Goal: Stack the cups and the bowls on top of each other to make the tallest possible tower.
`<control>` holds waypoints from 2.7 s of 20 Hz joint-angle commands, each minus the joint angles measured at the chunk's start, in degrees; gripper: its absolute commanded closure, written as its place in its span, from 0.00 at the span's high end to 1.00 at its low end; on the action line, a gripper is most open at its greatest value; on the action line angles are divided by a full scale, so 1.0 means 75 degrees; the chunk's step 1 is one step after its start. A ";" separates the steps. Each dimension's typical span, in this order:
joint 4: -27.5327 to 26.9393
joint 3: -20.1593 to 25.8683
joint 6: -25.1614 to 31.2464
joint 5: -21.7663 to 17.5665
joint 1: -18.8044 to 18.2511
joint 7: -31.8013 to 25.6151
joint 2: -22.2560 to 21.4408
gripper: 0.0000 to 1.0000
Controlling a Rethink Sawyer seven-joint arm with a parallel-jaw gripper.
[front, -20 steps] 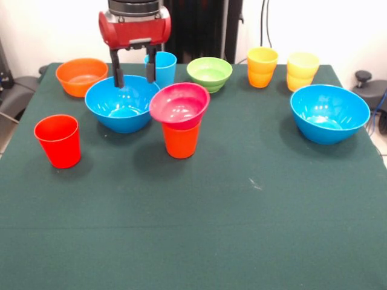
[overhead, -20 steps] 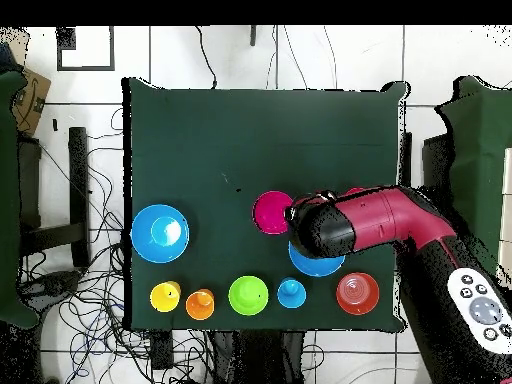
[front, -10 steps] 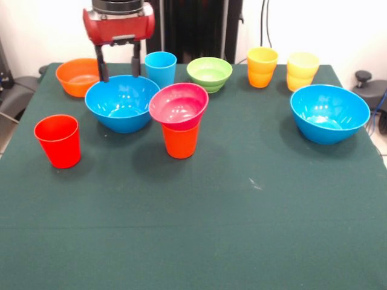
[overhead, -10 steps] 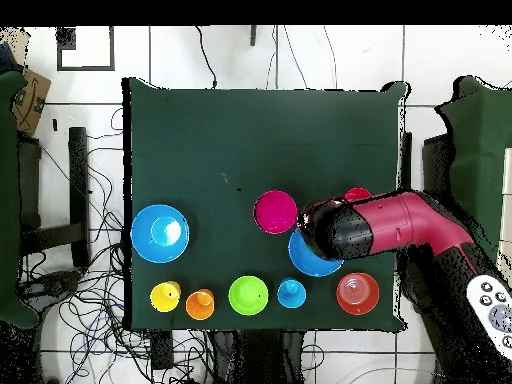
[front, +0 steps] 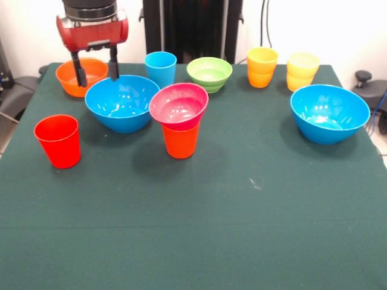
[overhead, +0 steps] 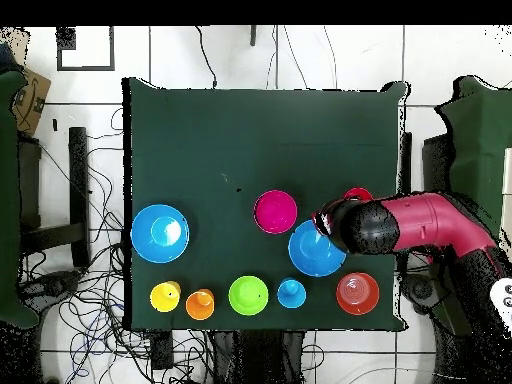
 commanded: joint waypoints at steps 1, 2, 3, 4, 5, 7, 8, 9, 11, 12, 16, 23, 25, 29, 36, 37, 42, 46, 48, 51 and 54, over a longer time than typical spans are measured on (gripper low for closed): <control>-0.0599 0.0229 0.0738 -0.0459 0.0077 -0.2942 0.0640 1.00; -0.0613 0.0260 0.0773 -0.0398 0.0054 -0.3006 0.0627 1.00; -0.0626 0.0278 0.0791 -0.0345 0.0044 -0.3034 0.0620 1.00; -0.0674 0.0295 0.0806 -0.0297 0.0050 -0.3071 0.0650 1.00; -0.0707 0.0299 0.0793 -0.0279 0.0058 -0.3083 0.0691 1.00; -0.0777 0.0297 0.0768 -0.0256 0.0077 -0.3120 0.0774 1.00; -0.0841 0.0285 0.0775 -0.0266 0.0098 -0.3156 0.0810 1.00; -0.0904 0.0273 0.0782 -0.0276 0.0119 -0.3192 0.0847 1.00; -0.1079 0.0242 0.0832 -0.0322 0.0159 -0.3324 0.0910 1.00; -0.1158 0.0233 0.0851 -0.0341 0.0167 -0.3393 0.0936 1.00; -0.1393 0.0211 0.0899 -0.0405 0.0150 -0.3696 0.1057 1.00; -0.1400 0.0197 0.0934 -0.0333 0.0140 -0.3816 0.1066 1.00; -0.1454 0.0189 0.0940 -0.0328 0.0164 -0.3833 0.1070 1.00; -0.1581 0.0149 0.0956 -0.0348 0.0288 -0.3780 0.1068 1.00; -0.1351 0.0159 0.0863 -0.0303 0.0312 -0.3567 0.0855 1.00; -0.1247 0.0137 0.0796 -0.0335 0.0356 -0.3442 0.0788 1.00; -0.1066 -0.0021 0.0409 -0.0653 0.0602 -0.3002 0.0751 1.00; -0.1159 -0.0120 0.0270 -0.0875 0.0714 -0.2943 0.0801 1.00; -0.1171 -0.0102 0.0287 -0.0878 0.0688 -0.3027 0.0801 1.00; -0.1154 -0.0044 0.0276 -0.0833 0.0628 -0.3115 0.0806 1.00; -0.1124 -0.0057 0.0206 -0.0856 0.0629 -0.3095 0.0859 1.00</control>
